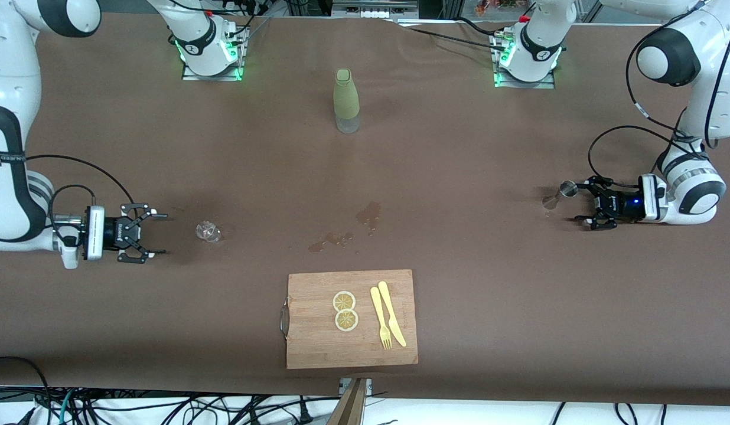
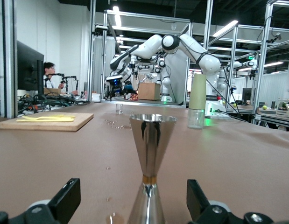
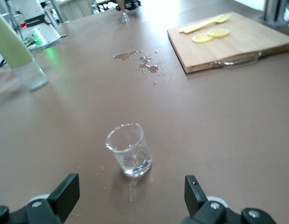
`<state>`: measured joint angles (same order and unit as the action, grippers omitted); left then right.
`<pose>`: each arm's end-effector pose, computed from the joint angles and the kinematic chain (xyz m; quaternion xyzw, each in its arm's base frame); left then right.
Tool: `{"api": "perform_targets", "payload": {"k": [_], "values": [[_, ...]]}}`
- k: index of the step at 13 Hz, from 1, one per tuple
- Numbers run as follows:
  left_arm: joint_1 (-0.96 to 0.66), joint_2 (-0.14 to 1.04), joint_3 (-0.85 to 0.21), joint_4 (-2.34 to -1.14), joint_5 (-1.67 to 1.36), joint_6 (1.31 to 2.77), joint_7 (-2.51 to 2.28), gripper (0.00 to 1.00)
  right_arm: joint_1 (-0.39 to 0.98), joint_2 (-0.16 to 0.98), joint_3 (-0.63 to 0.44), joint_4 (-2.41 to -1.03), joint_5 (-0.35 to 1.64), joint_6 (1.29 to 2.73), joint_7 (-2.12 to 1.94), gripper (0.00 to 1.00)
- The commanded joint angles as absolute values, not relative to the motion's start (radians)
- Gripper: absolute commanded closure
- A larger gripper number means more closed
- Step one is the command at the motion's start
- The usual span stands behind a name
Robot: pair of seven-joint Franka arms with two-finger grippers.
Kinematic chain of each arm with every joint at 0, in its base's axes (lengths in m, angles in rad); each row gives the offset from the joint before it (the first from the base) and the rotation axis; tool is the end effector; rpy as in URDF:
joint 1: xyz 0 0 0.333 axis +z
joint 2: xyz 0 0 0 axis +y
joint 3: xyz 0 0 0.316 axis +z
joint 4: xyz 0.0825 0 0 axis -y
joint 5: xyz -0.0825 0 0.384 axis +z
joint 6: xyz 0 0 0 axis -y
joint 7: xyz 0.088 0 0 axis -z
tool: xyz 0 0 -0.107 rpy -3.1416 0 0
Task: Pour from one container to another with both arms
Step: 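Lower the left gripper to the jigger while the right gripper approaches the glass cup, then close the left gripper on the jigger while the right gripper grasps the cup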
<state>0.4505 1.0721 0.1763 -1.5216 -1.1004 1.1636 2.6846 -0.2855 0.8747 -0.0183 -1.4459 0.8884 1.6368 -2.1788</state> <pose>0.5185 0.2191 0.0512 0.5000 -0.5049 0.4684 0.5250 0.6520 -0.1203 0.1587 -0.6423 -0.5879 -0.2687 0.4119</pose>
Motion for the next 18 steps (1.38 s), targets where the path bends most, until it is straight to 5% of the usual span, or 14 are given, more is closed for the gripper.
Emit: {"api": "perform_targets", "payload": {"k": [1, 14, 16, 18], "values": [[0.431, 1.100, 0.164, -1.509, -1.115, 1.178, 2.764, 0.00, -0.301, 1.014, 0.031, -1.297, 0.907, 1.560, -2.265, 0.00], [0.407, 1.031, 0.164, -1.615, -1.075, 1.215, 2.763, 0.00, -0.298, 1.135, 0.110, -1.296, 0.908, 1.480, -2.465, 0.02], [0.407, 1.029, 0.164, -1.615, -1.074, 1.215, 2.749, 0.00, -0.298, 1.135, 0.123, -1.296, 0.910, 1.479, -2.480, 0.14], [0.407, 1.014, 0.166, -1.617, -1.074, 1.215, 2.747, 0.00, -0.299, 1.135, 0.123, -1.298, 0.939, 1.476, -2.477, 0.53]]}}
